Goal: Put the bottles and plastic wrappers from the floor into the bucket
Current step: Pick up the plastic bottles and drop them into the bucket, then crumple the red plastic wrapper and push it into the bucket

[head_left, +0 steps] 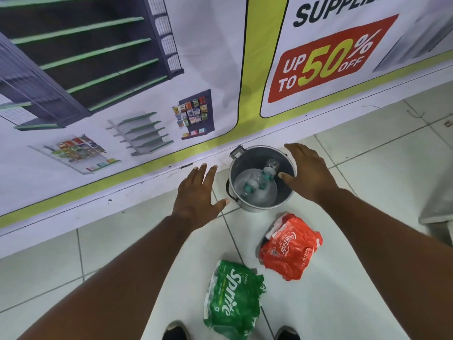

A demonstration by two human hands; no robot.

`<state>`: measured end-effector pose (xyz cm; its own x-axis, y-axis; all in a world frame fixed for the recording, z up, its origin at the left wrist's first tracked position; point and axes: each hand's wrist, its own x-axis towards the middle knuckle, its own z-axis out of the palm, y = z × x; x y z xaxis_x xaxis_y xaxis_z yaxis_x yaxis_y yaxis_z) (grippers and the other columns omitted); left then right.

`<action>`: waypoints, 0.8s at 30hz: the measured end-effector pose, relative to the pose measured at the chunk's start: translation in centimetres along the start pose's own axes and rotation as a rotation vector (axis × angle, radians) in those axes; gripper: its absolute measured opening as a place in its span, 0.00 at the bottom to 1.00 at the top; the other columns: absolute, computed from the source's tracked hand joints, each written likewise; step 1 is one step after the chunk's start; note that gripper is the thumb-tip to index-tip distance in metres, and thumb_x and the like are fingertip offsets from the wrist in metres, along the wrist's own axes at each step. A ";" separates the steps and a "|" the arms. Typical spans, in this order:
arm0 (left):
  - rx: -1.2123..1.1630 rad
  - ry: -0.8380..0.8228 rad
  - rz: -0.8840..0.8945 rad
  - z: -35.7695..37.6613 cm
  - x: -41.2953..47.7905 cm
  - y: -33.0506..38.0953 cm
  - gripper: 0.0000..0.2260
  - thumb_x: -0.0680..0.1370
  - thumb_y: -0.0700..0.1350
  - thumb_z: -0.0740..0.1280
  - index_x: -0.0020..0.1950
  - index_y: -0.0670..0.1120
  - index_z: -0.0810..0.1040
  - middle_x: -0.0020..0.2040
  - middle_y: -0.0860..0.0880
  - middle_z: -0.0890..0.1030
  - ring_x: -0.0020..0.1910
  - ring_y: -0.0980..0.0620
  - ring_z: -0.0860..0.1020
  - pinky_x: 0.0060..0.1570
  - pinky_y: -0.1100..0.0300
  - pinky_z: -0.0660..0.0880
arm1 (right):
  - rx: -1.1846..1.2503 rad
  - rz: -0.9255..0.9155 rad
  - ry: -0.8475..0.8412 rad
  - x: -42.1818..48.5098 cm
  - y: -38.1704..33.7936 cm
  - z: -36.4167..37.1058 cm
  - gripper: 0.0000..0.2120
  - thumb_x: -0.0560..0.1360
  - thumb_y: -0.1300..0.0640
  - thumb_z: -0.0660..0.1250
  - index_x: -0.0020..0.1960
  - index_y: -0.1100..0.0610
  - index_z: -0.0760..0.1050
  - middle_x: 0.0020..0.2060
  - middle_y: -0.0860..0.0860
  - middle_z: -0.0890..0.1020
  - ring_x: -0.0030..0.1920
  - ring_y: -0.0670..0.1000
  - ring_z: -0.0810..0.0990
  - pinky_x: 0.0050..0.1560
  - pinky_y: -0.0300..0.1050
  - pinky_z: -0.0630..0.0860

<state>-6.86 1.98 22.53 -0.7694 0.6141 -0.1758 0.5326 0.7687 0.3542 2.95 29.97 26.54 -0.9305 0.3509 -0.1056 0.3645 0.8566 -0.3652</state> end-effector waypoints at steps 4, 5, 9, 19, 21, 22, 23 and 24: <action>-0.001 -0.007 0.057 1.9 -1.7 1.0 0.39 0.74 0.66 0.63 0.78 0.52 0.52 0.79 0.45 0.55 0.77 0.43 0.53 0.73 0.45 0.57 | -0.041 -0.101 0.076 -5.4 1.7 2.2 0.25 0.72 0.54 0.70 0.67 0.54 0.69 0.63 0.55 0.78 0.61 0.59 0.75 0.61 0.55 0.73; 0.006 -0.009 0.072 2.5 -2.2 1.2 0.38 0.74 0.65 0.63 0.77 0.51 0.53 0.79 0.45 0.57 0.77 0.43 0.53 0.72 0.45 0.58 | -0.078 -0.141 0.054 -6.8 2.3 3.1 0.23 0.73 0.55 0.70 0.66 0.55 0.71 0.61 0.56 0.79 0.59 0.58 0.77 0.59 0.54 0.75; 0.072 0.018 0.155 5.0 -3.9 1.2 0.35 0.74 0.62 0.65 0.76 0.48 0.59 0.77 0.42 0.62 0.74 0.40 0.59 0.69 0.43 0.63 | -0.238 -0.274 -0.237 -10.4 5.5 8.0 0.20 0.74 0.52 0.66 0.63 0.58 0.75 0.57 0.57 0.82 0.52 0.60 0.80 0.53 0.54 0.78; 0.167 -0.019 0.165 15.7 -4.5 -4.7 0.35 0.74 0.63 0.65 0.75 0.49 0.60 0.76 0.41 0.63 0.74 0.39 0.60 0.67 0.41 0.65 | -0.376 0.474 -0.414 -7.6 14.7 21.3 0.30 0.69 0.47 0.70 0.68 0.56 0.69 0.61 0.59 0.75 0.62 0.64 0.72 0.58 0.60 0.72; 0.174 -0.044 0.154 17.1 -4.3 -5.7 0.35 0.74 0.64 0.63 0.75 0.50 0.59 0.77 0.42 0.62 0.74 0.40 0.59 0.68 0.42 0.64 | -0.370 0.537 -0.432 -7.1 16.0 23.0 0.29 0.70 0.47 0.69 0.67 0.55 0.69 0.62 0.59 0.74 0.64 0.64 0.70 0.61 0.61 0.70; 0.182 -0.057 0.147 17.7 -4.2 -6.0 0.35 0.74 0.65 0.62 0.76 0.50 0.58 0.77 0.43 0.61 0.75 0.40 0.58 0.69 0.42 0.63 | -0.368 0.564 -0.446 -6.9 16.8 23.6 0.28 0.70 0.47 0.69 0.67 0.54 0.69 0.63 0.58 0.73 0.65 0.63 0.69 0.62 0.61 0.68; 0.192 -0.068 0.137 18.1 -4.0 -6.3 0.35 0.74 0.65 0.61 0.76 0.51 0.58 0.78 0.43 0.60 0.75 0.41 0.57 0.69 0.42 0.62 | -0.367 0.587 -0.459 -6.7 17.3 24.2 0.26 0.71 0.47 0.68 0.66 0.52 0.71 0.62 0.58 0.73 0.66 0.63 0.68 0.63 0.61 0.67; 0.194 -0.079 0.127 18.3 -4.0 -6.4 0.34 0.75 0.65 0.61 0.76 0.51 0.57 0.78 0.44 0.59 0.75 0.41 0.56 0.69 0.42 0.62 | -0.365 0.606 -0.473 -6.7 17.7 24.4 0.23 0.71 0.47 0.67 0.64 0.51 0.73 0.61 0.57 0.74 0.65 0.63 0.68 0.64 0.60 0.66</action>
<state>-0.76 -2.14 4.17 -0.6661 0.7142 -0.2148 0.6870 0.6997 0.1962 14.75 33.49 -1.80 -0.4590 0.6625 -0.5919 0.7182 0.6689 0.1916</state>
